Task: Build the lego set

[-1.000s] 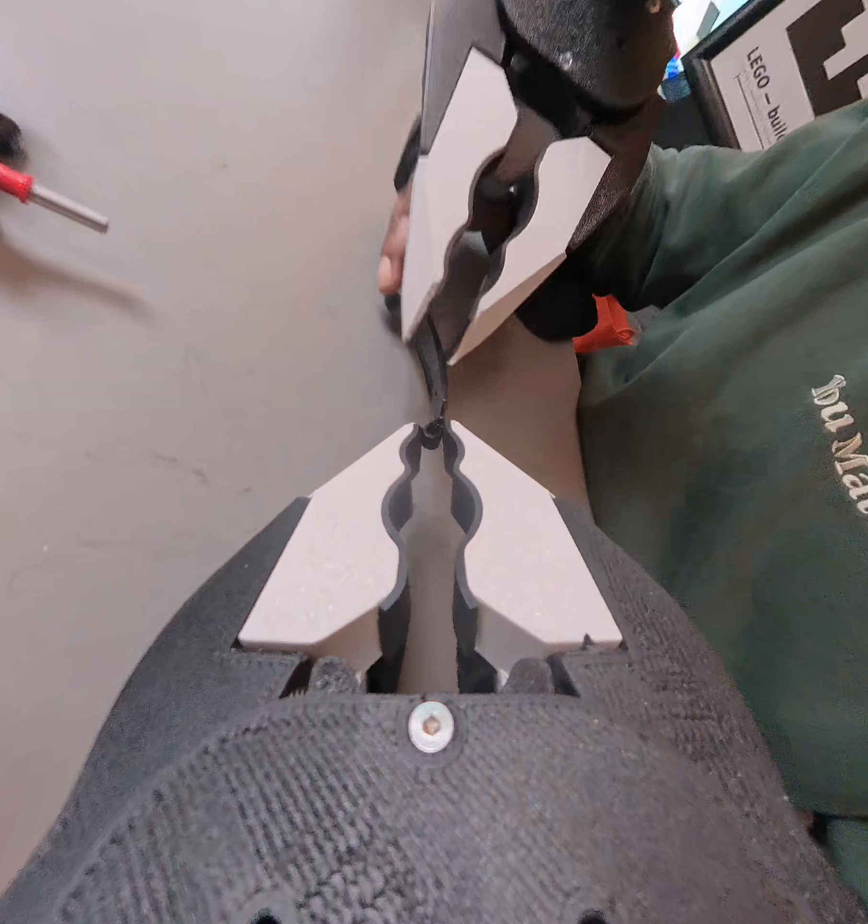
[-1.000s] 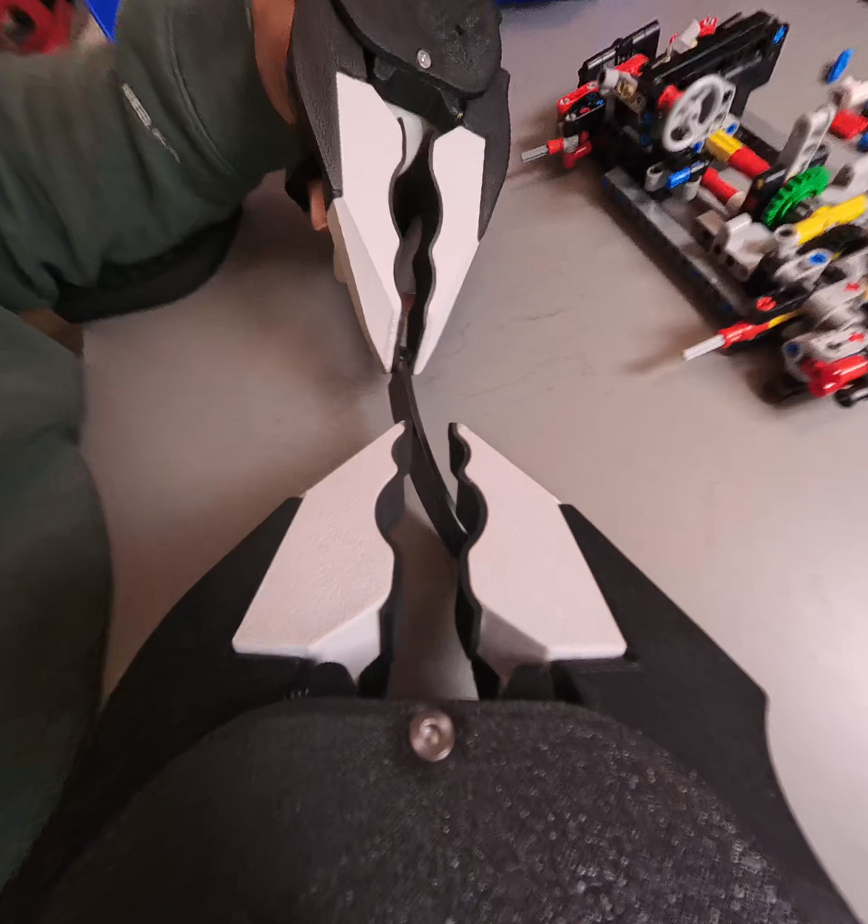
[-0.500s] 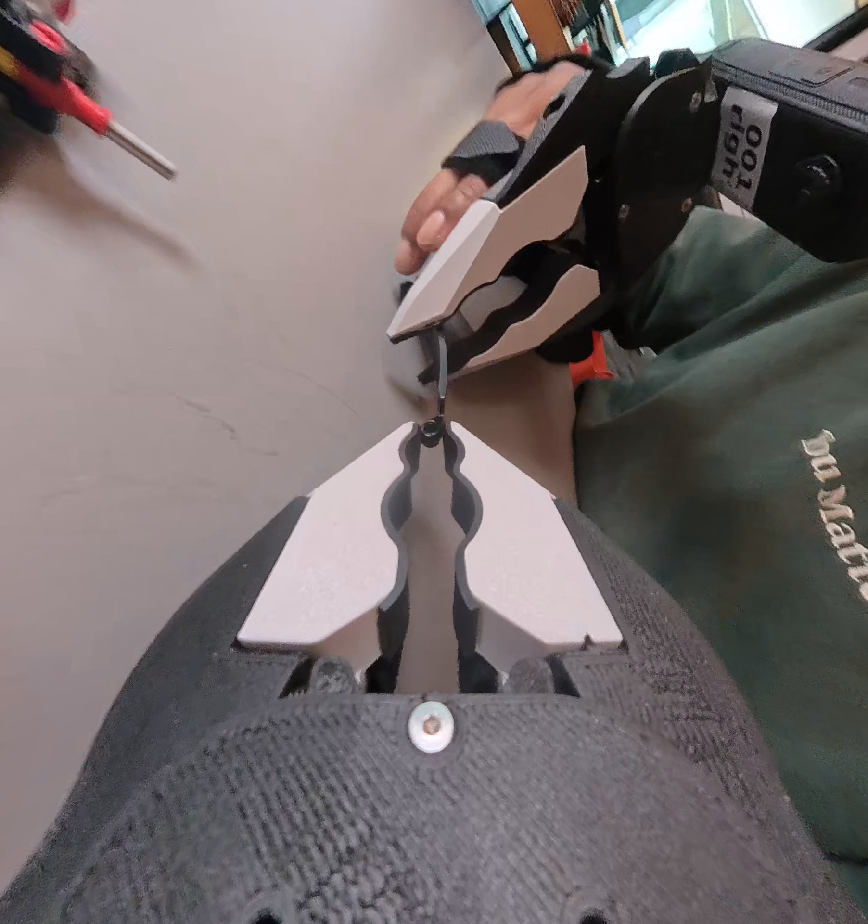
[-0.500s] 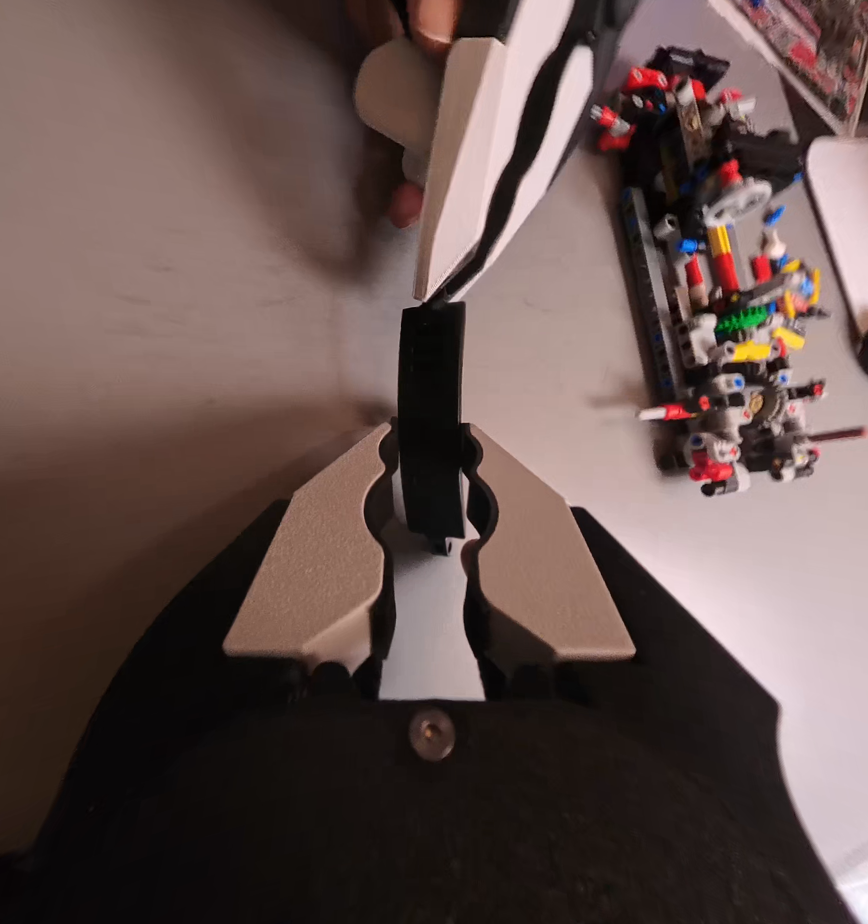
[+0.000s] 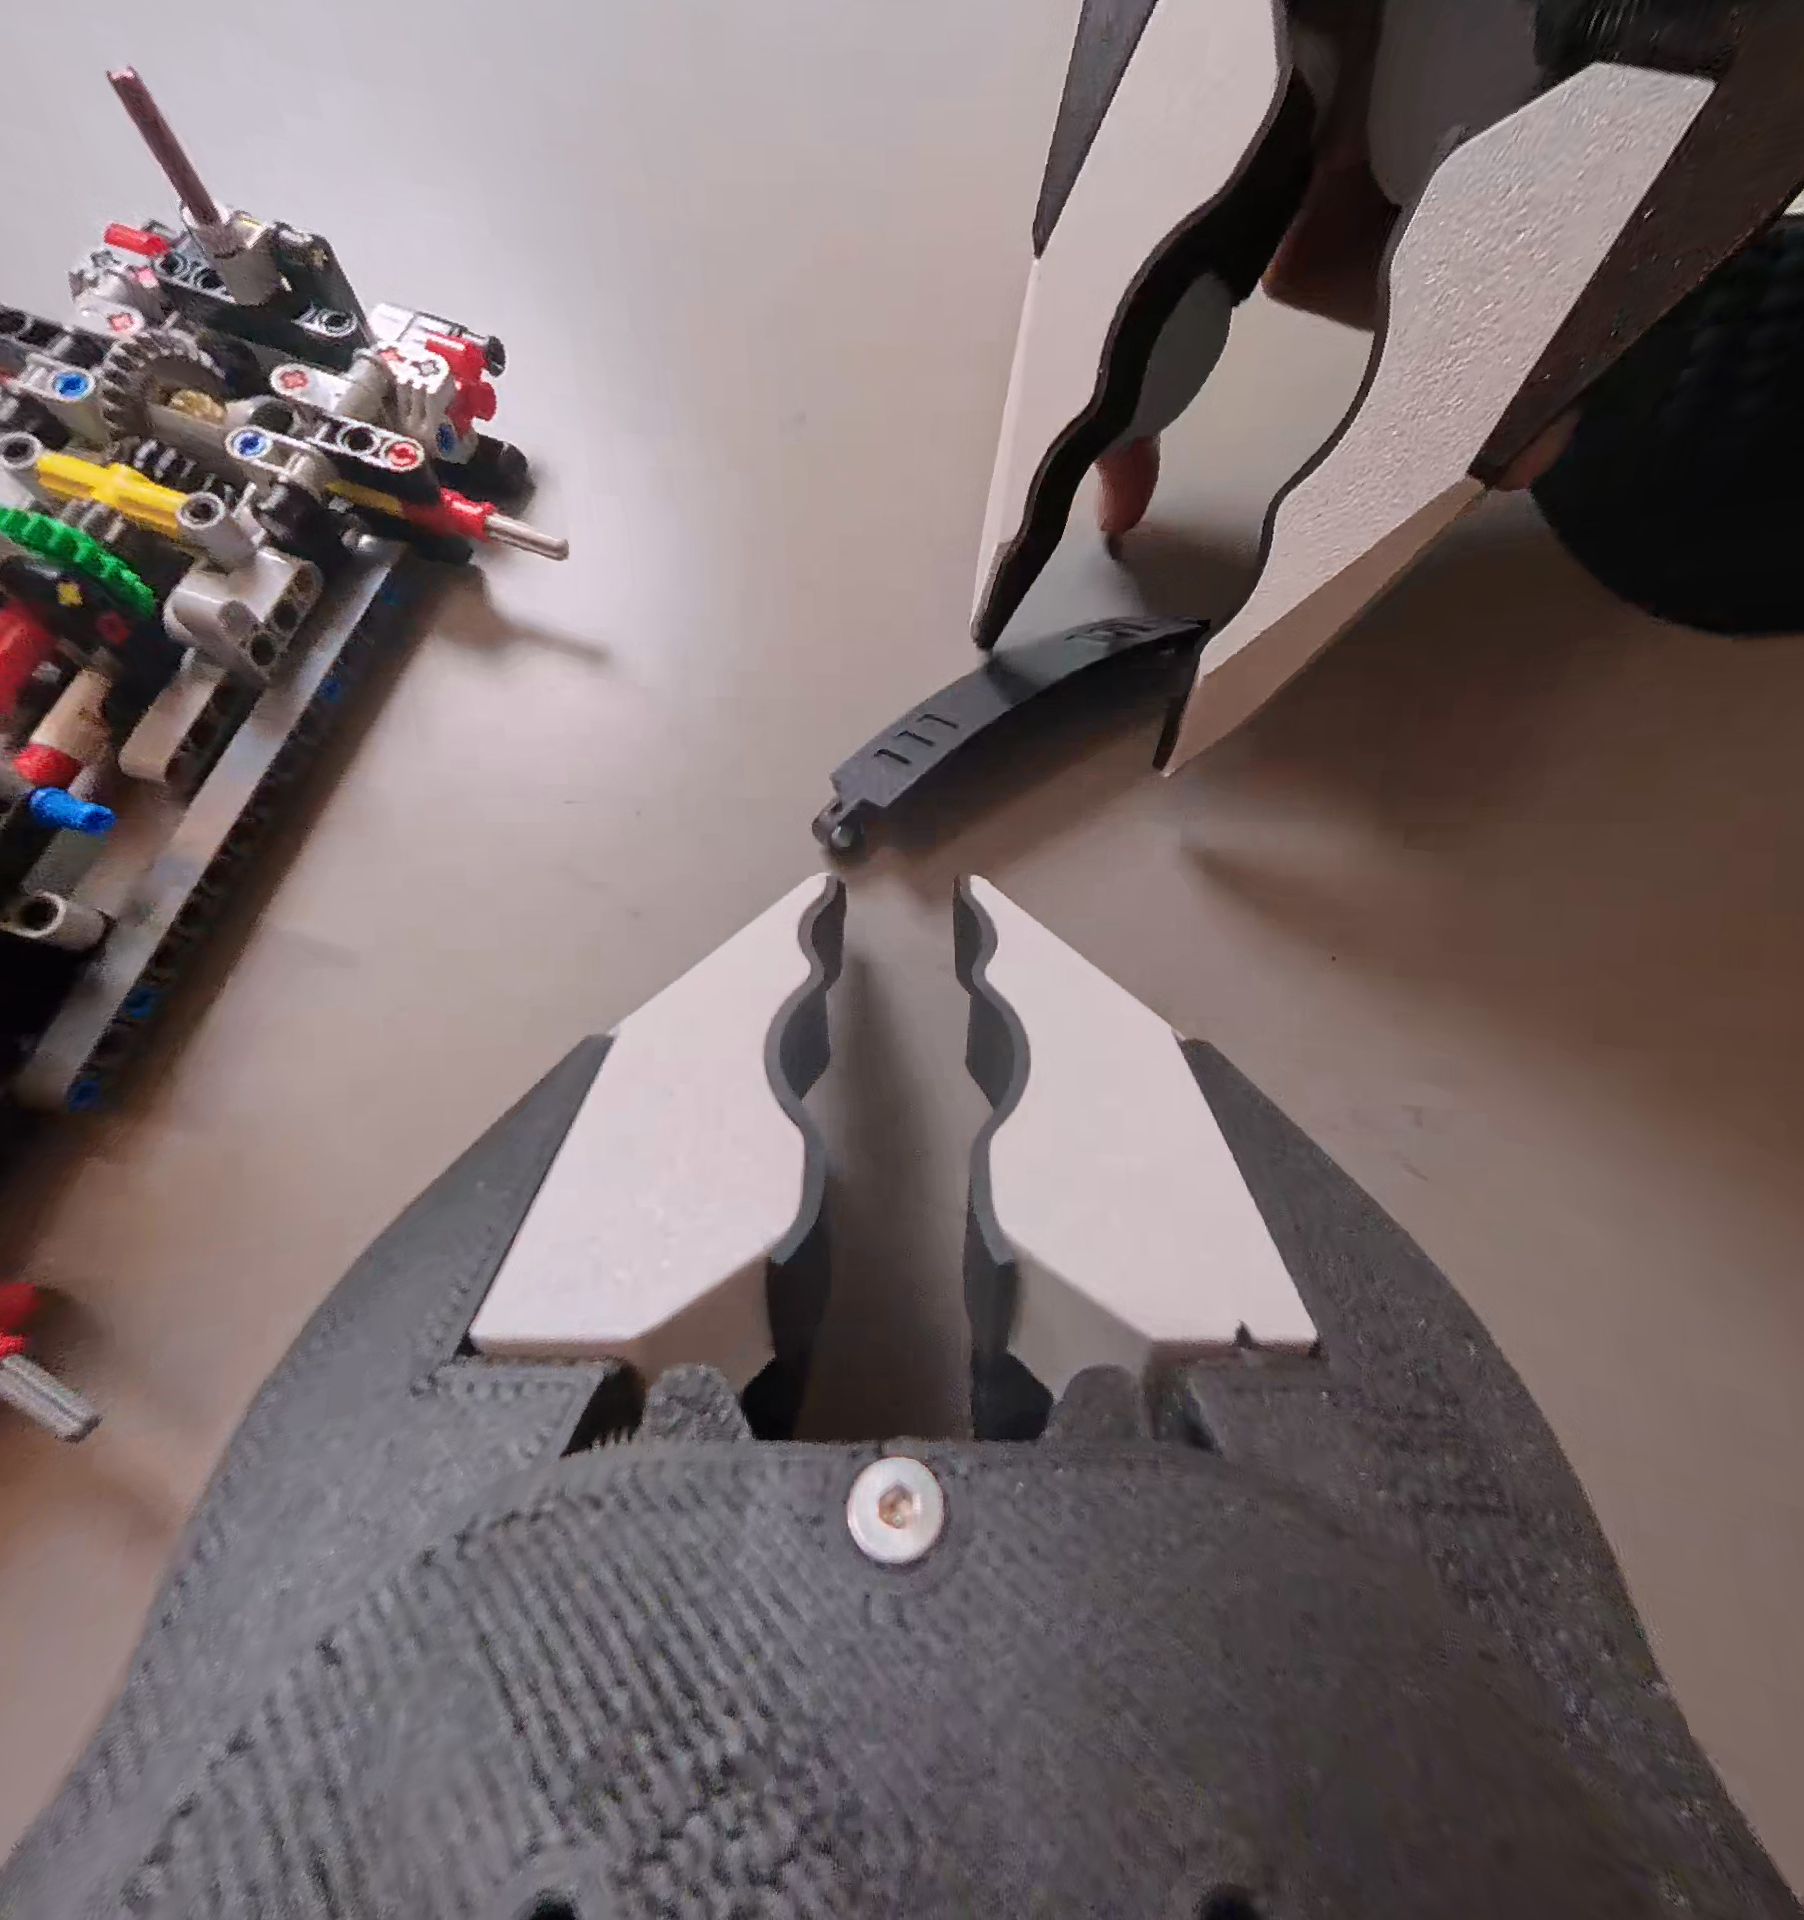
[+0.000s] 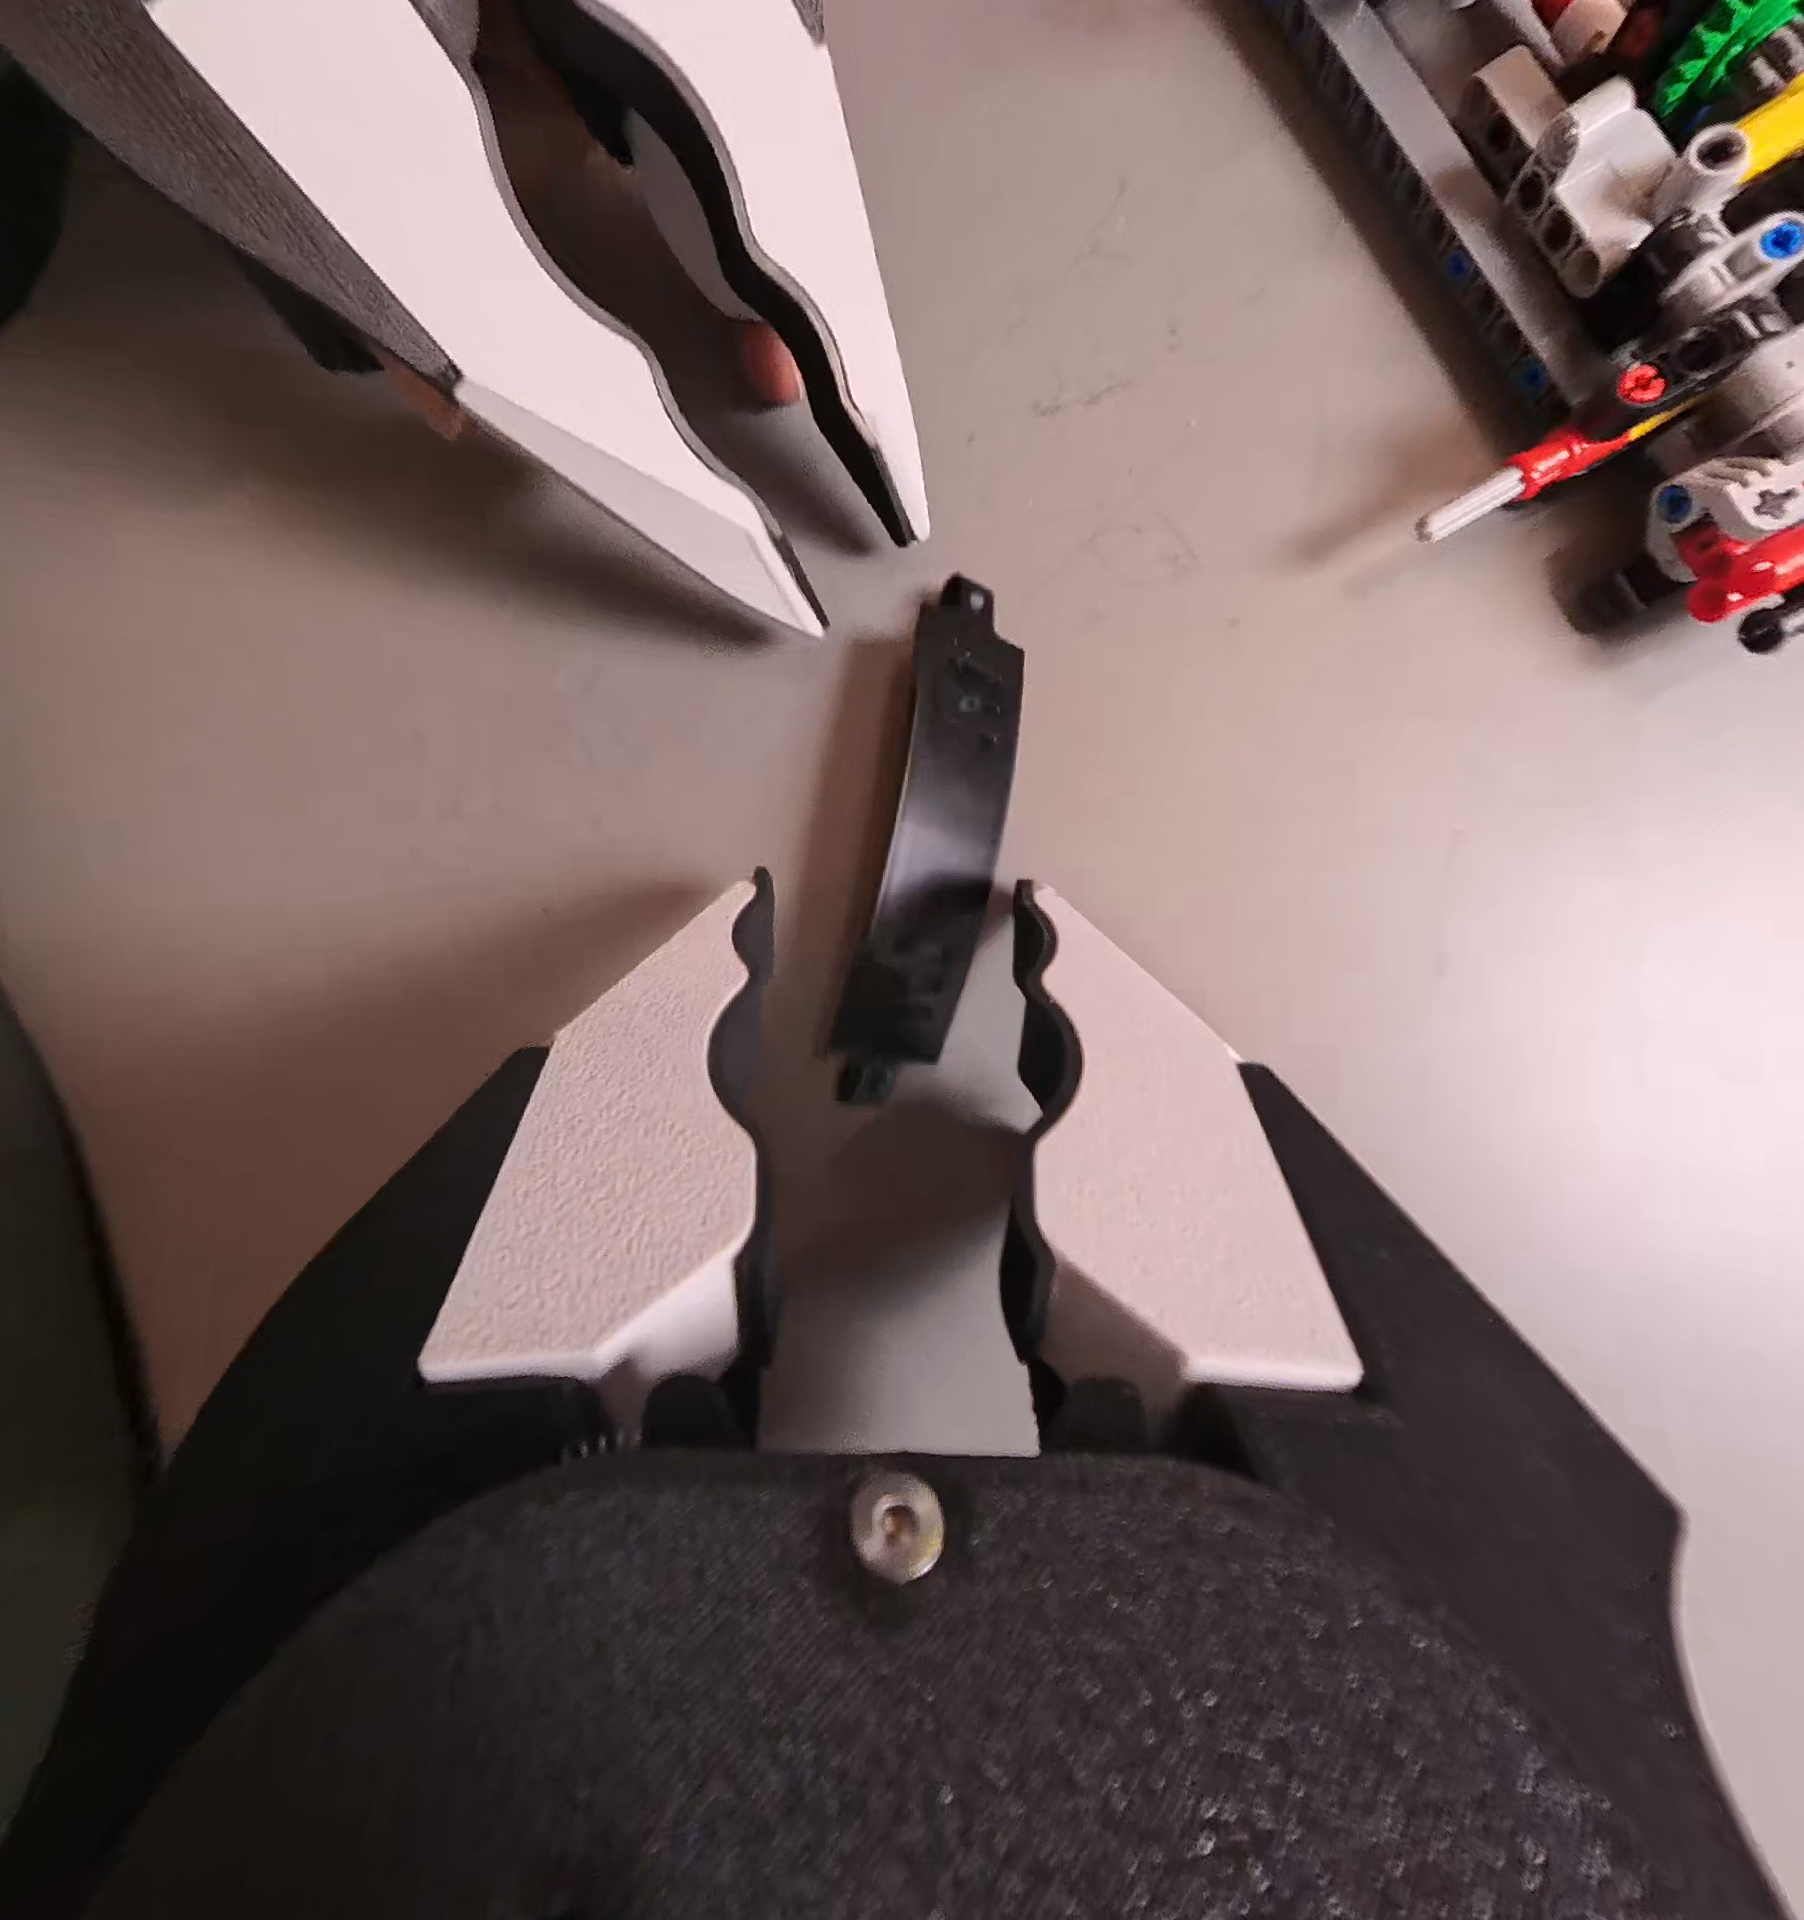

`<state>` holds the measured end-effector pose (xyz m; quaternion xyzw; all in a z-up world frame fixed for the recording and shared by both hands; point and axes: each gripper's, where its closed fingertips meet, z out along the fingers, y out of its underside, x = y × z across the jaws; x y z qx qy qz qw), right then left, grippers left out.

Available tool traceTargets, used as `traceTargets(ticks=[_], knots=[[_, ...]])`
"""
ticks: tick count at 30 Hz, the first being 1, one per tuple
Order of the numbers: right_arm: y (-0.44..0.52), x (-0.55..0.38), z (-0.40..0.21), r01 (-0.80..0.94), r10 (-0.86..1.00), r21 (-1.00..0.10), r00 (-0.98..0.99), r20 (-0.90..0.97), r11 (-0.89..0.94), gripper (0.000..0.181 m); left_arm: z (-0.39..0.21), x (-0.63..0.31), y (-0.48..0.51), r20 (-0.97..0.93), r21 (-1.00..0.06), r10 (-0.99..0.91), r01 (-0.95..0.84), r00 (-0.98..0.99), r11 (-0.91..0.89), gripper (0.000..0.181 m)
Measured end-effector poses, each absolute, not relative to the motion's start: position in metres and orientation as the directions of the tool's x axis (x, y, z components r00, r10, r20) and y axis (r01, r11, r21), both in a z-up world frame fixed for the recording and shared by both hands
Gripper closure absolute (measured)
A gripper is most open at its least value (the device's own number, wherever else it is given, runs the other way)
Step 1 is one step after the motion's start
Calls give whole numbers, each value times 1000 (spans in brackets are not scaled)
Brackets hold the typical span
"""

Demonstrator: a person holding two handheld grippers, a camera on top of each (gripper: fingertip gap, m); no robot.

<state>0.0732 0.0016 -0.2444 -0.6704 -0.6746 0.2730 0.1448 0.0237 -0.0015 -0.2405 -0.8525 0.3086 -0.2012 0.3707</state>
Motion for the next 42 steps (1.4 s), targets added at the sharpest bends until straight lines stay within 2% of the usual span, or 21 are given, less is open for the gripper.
traceTargets(ticks=[5, 9, 13, 18, 20, 22, 25, 28, 32, 34, 36, 39, 42], knots=[[3, 88, -248, 828, 992, -560, -30, -120, -43, 147, -242, 30, 6, 30, -757, -683, -429, 730, -492, 163], [-9, 83, -244, 805, 999, -593, -38, -24, 16, 152, -242, 33, 7, 33, -753, -692, -437, 721, -491, 163], [-30, 77, -243, 787, 995, -612, -101, 10, 86, 146, -242, 21, 10, 15, -749, -668, -434, 744, -500, 166], [-17, 71, -225, 717, 993, -697, -95, -69, 21, 147, -227, 3, 11, 39, -789, -636, -367, 771, -493, 165], [-5, 63, -209, 620, 991, -785, -106, -76, 6, 147, -211, -9, 17, 16, -834, -604, -322, 797, -447, 165], [12, 53, -185, 462, 993, -887, -86, -75, -27, 146, -183, -23, 27, 1, -901, -547, -236, 837, -363, 162], [49, 53, -158, 237, 998, -969, 37, -58, -66, 143, -139, -55, 40, 6, -970, -411, -95, 912, -223, 158], [67, 63, -144, 95, 985, -986, 121, -124, -136, 139, -111, -104, 46, -70, -989, -217, -96, 974, -113, 156], [74, 67, -142, 56, 977, -989, 171, -128, -139, 137, -95, -186, 58, -158, -971, 32, -149, 987, -188, 155], [70, 65, -144, 75, 982, -990, 160, -102, -115, 137, -102, -221, 71, -172, -935, 63, -143, 983, -324, 155], [66, 63, -144, 81, 986, -992, 145, -81, -94, 138, -119, -252, 88, -229, -852, 51, -175, 972, -494, 153], [64, 63, -147, 103, 990, -993, 135, -47, -62, 140, -163, -274, 109, -253, -601, -100, -237, 962, -764, 154], [67, 64, -150, 121, 990, -992, 139, -30, -47, 141, -179, -288, 130, -286, -393, -196, -301, 938, -869, 150]])
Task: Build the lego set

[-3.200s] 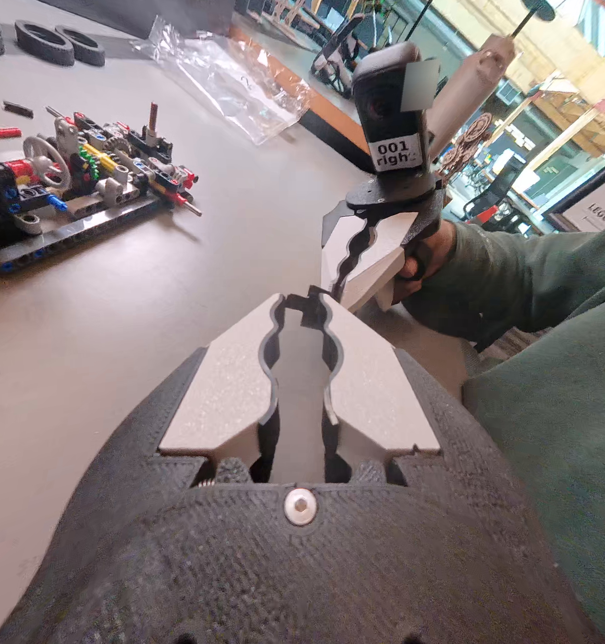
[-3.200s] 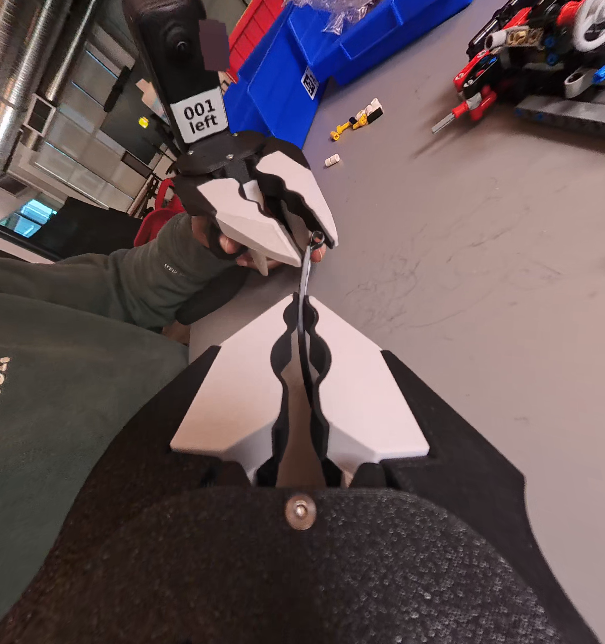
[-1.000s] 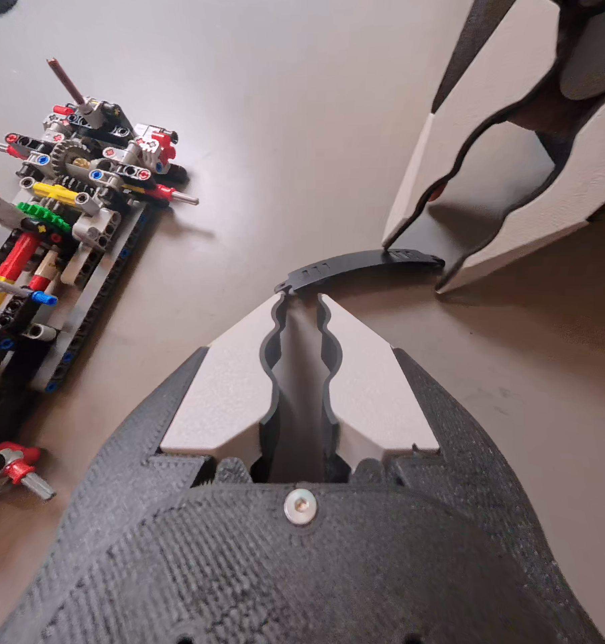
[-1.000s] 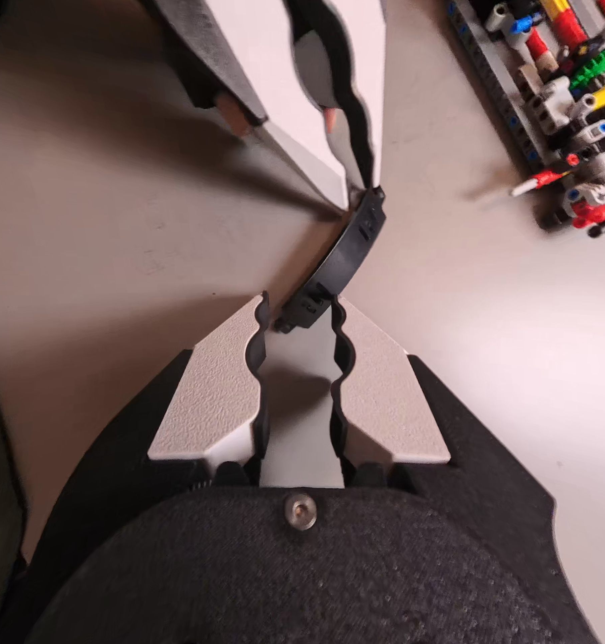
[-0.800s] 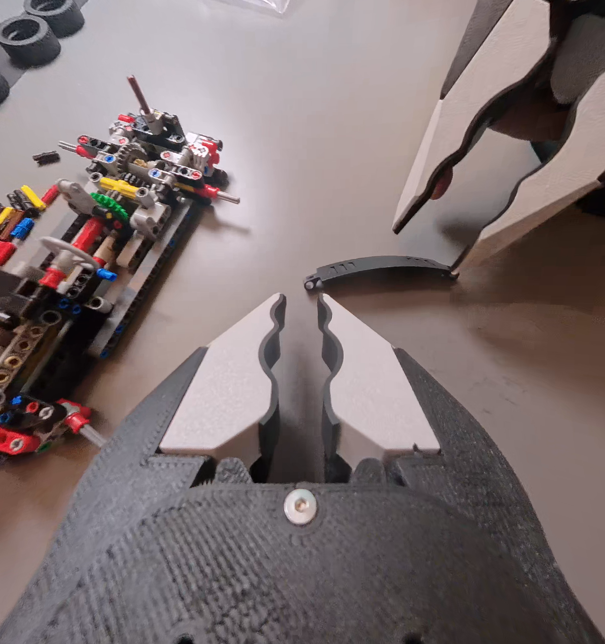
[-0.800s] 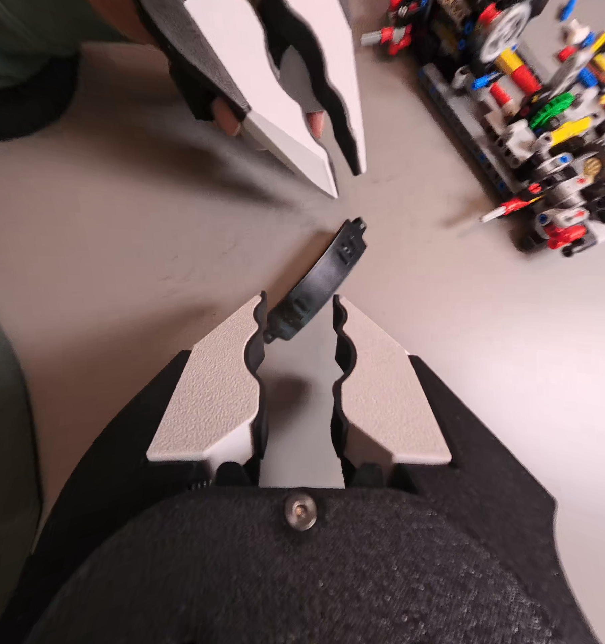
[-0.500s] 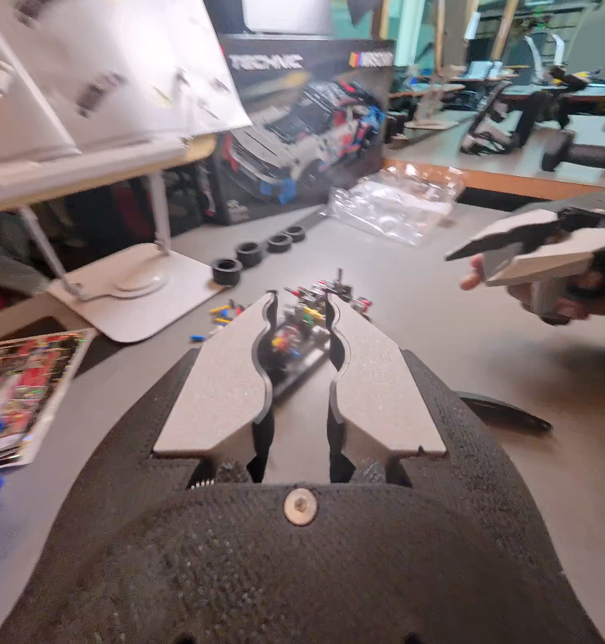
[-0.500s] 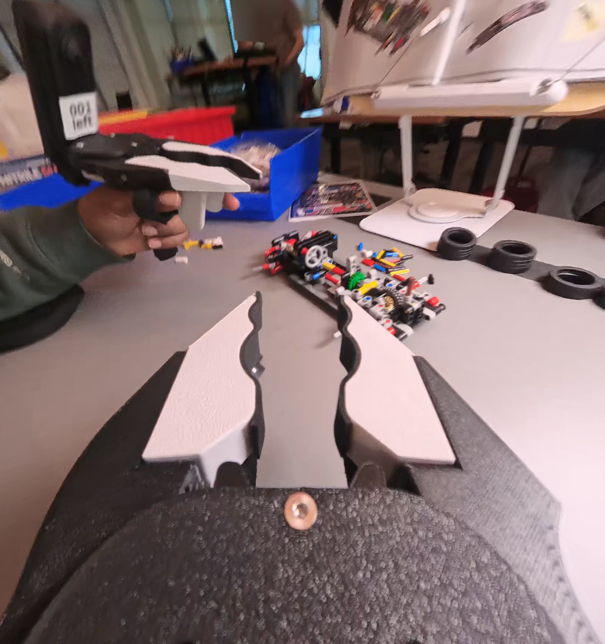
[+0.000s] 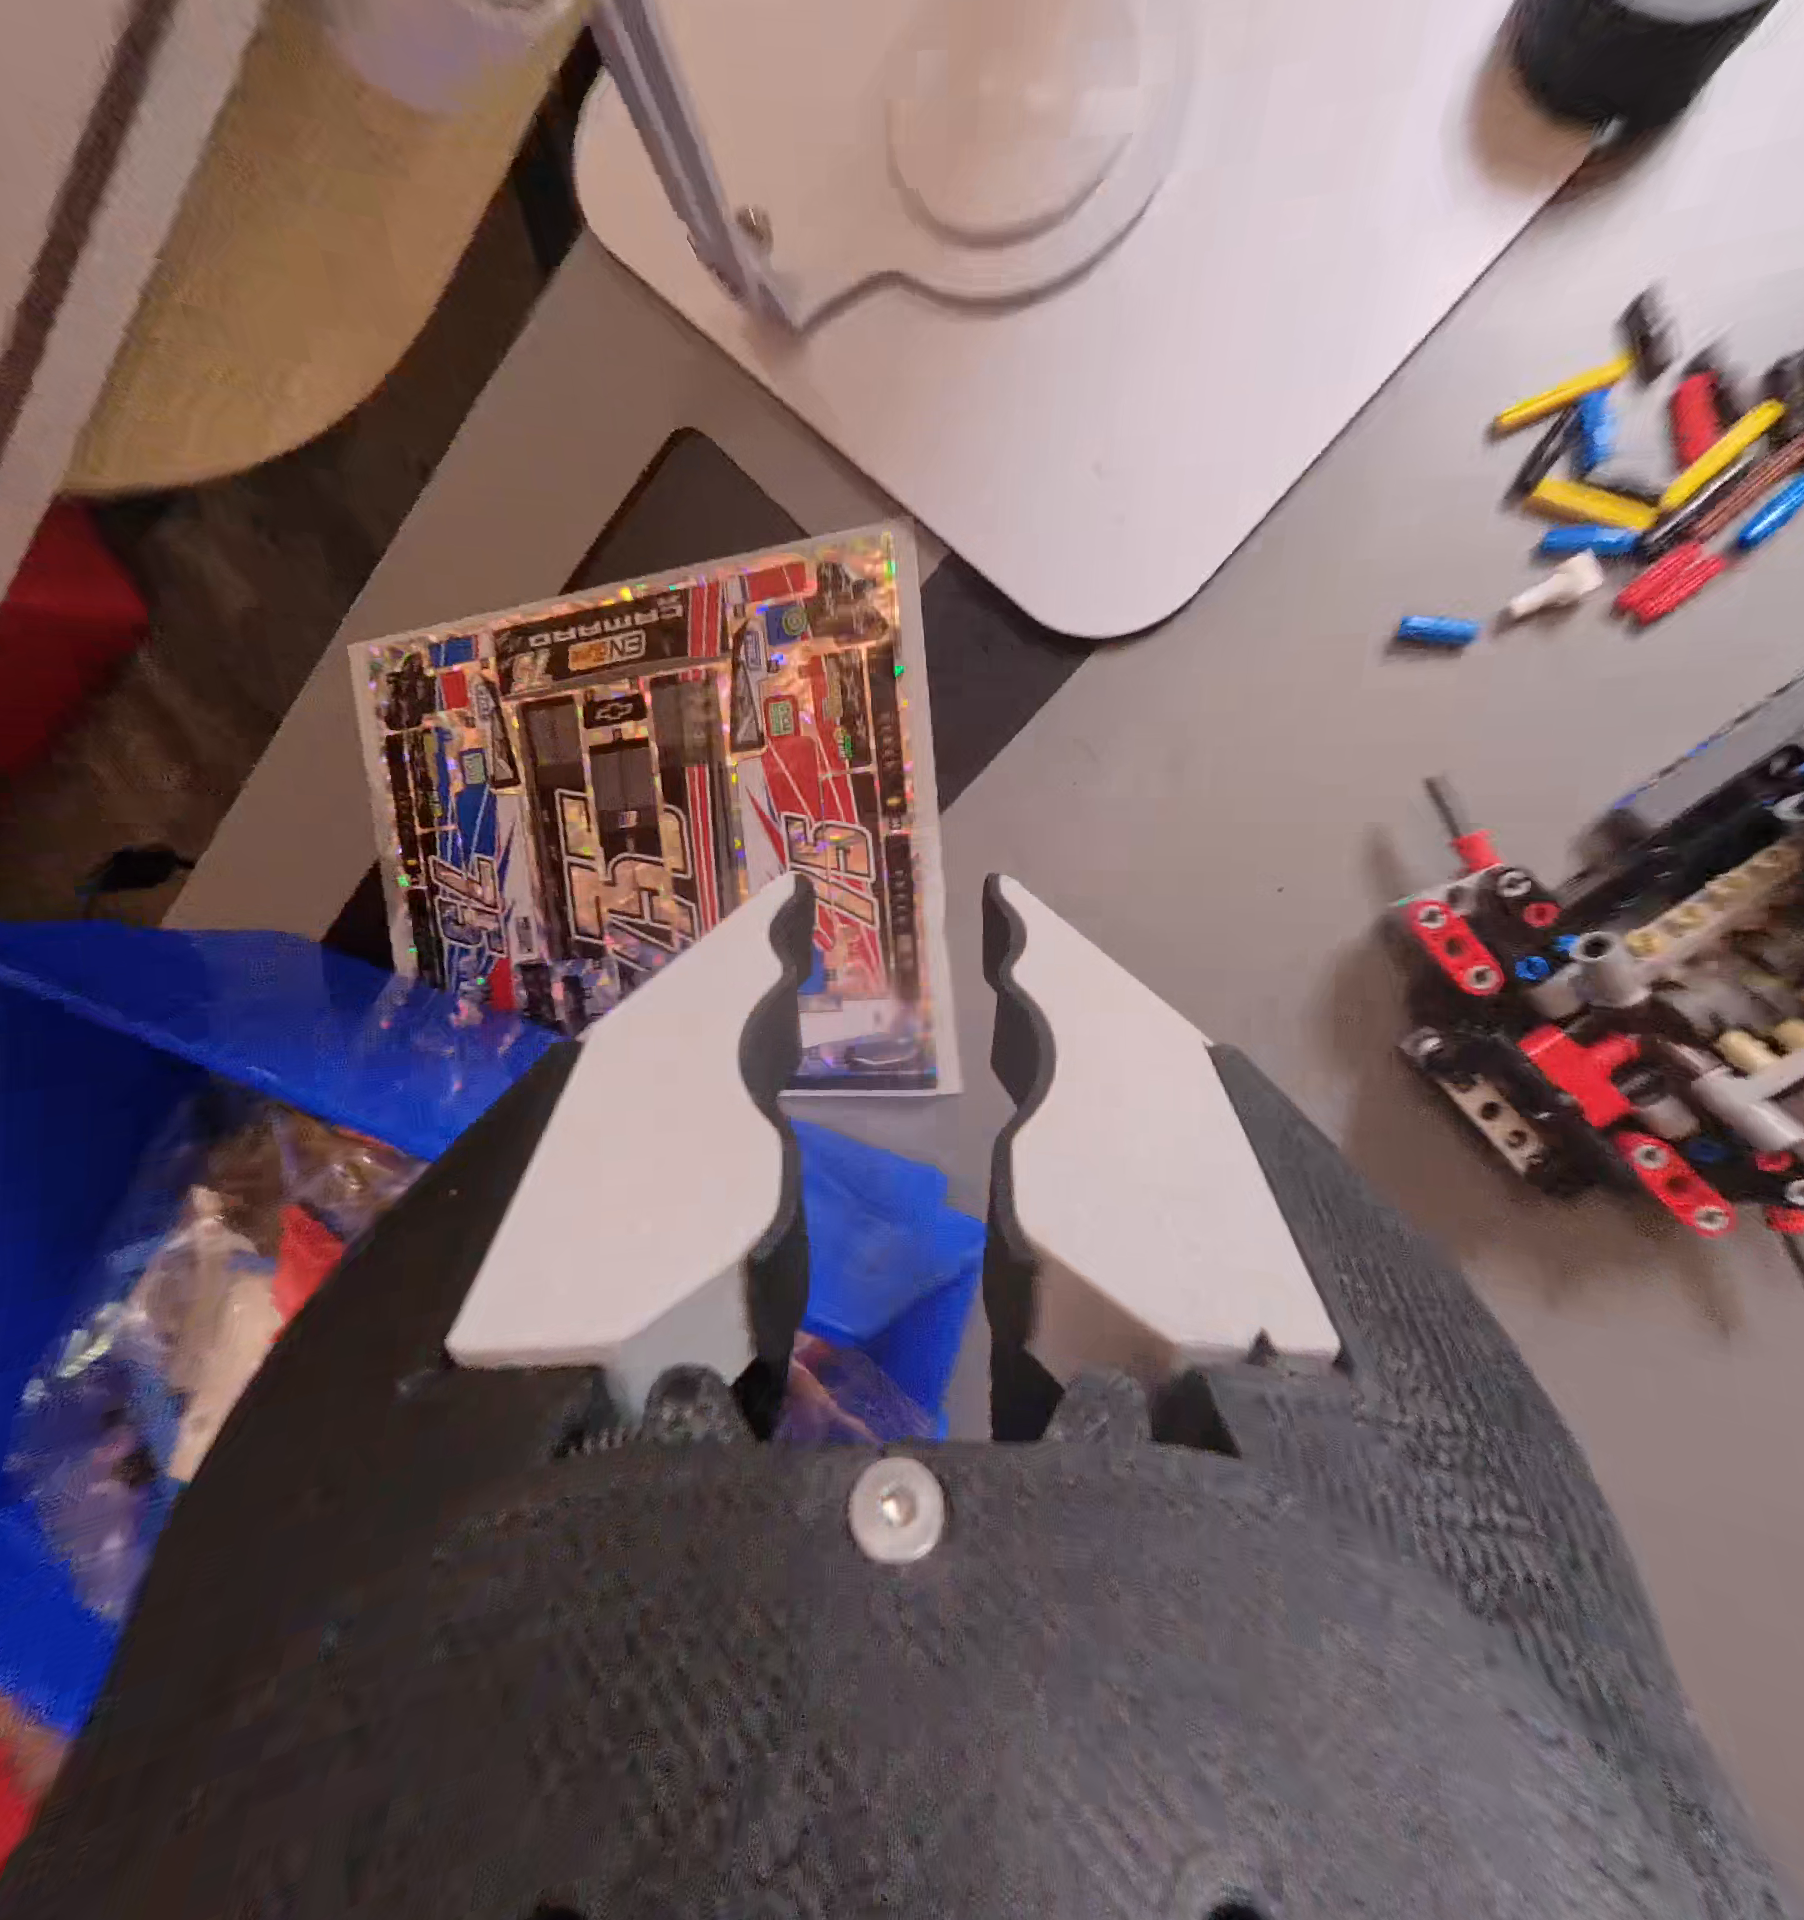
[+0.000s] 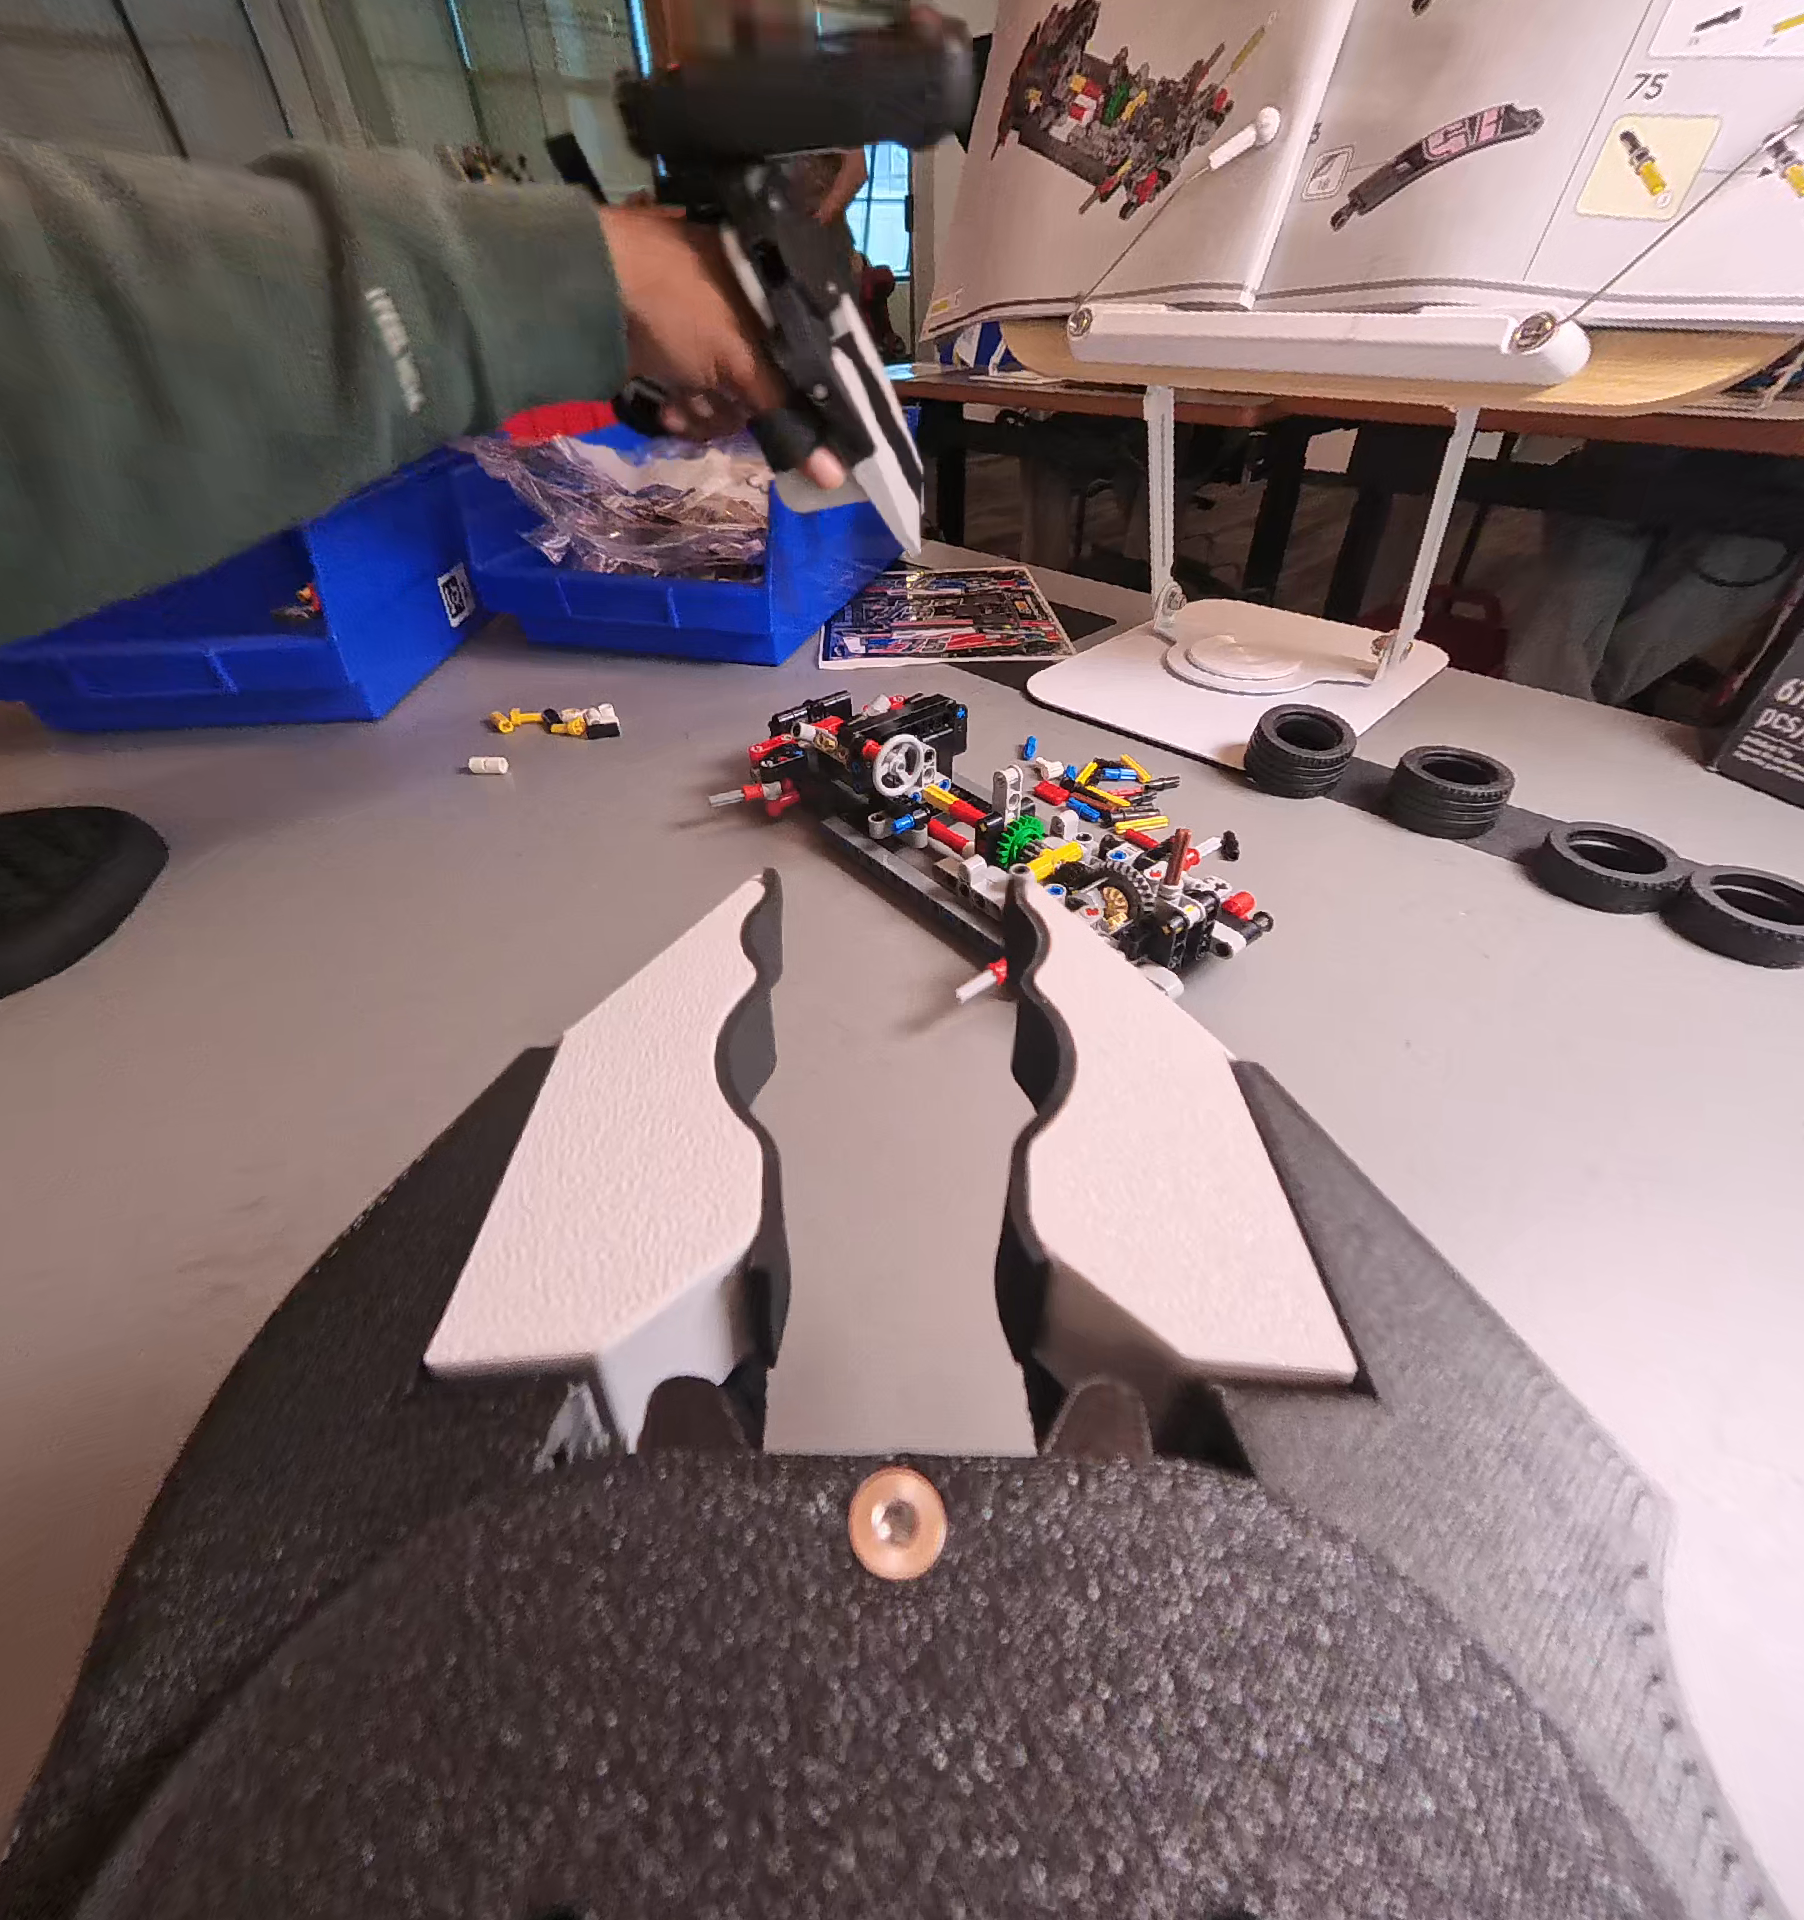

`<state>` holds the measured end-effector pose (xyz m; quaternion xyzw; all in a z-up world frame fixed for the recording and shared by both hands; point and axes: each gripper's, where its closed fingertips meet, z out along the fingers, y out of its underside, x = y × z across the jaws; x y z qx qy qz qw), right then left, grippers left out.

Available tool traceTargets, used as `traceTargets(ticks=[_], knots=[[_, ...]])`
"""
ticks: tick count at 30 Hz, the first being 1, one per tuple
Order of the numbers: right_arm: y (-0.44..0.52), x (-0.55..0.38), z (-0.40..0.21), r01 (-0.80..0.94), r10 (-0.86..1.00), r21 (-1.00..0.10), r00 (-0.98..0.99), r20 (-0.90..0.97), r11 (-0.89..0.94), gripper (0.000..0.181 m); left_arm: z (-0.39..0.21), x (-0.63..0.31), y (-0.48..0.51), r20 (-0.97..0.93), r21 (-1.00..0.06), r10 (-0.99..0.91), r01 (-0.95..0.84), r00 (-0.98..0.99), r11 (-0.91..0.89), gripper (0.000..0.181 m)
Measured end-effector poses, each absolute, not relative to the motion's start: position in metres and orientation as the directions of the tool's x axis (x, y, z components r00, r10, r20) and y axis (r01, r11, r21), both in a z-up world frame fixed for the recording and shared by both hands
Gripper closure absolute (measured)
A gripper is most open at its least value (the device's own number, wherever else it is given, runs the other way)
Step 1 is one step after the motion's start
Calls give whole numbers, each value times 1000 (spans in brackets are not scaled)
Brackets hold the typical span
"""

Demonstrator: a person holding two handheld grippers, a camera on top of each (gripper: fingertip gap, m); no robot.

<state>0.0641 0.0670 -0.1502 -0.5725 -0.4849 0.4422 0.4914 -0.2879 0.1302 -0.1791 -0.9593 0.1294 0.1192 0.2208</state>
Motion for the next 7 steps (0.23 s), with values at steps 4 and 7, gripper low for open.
traceTargets(ticks=[4, 7], knots=[[70, 67, -150, 117, 990, -991, 137, -44, -60, 142, -216, -304, 129, -263, -39, -328, -350, 907, -936, 138], [71, 67, -150, 117, 990, -991, 129, -56, -71, 142, -237, -312, 126, -241, 123, -399, -380, 885, -917, 132]])
